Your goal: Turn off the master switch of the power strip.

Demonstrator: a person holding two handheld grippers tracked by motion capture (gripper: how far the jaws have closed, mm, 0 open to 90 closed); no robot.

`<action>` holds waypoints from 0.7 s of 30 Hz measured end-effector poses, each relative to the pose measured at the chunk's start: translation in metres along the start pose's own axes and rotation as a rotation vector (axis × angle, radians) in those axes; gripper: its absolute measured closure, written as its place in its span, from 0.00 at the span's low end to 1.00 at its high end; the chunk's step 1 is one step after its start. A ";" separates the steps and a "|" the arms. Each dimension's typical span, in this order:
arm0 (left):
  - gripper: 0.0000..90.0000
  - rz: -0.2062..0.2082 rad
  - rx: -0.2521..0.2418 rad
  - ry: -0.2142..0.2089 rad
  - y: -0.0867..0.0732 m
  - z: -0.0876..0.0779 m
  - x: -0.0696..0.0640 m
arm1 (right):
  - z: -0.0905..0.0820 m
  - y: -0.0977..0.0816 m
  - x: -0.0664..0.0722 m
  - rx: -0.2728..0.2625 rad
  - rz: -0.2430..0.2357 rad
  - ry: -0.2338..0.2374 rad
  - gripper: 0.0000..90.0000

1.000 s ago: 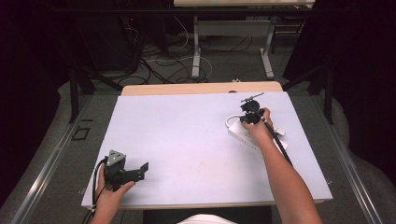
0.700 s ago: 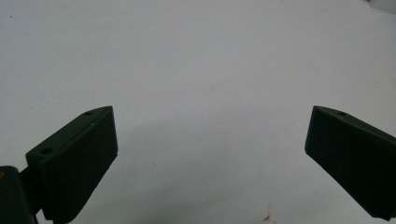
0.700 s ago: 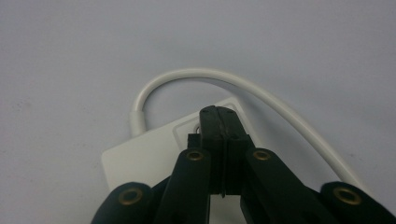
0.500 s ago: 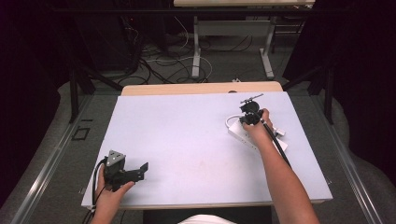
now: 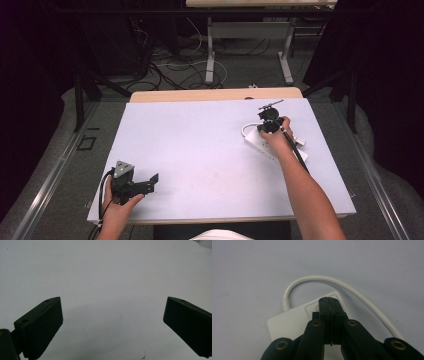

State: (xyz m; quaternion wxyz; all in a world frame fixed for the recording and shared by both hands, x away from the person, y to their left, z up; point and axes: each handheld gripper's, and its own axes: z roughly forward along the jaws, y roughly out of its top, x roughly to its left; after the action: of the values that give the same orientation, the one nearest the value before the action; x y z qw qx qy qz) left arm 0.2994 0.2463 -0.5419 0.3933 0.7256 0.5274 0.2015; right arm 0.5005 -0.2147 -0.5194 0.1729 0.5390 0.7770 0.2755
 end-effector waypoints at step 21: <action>0.03 -0.033 -0.018 0.023 -0.001 -0.003 0.005 | -0.007 0.002 -0.005 -0.049 -0.015 0.010 0.95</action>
State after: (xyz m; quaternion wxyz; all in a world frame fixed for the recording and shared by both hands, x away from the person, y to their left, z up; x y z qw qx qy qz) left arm 0.2989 0.2525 -0.5412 0.3972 0.7108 0.5419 0.2081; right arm 0.5003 -0.2205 -0.5125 0.1841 0.5273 0.7750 0.2957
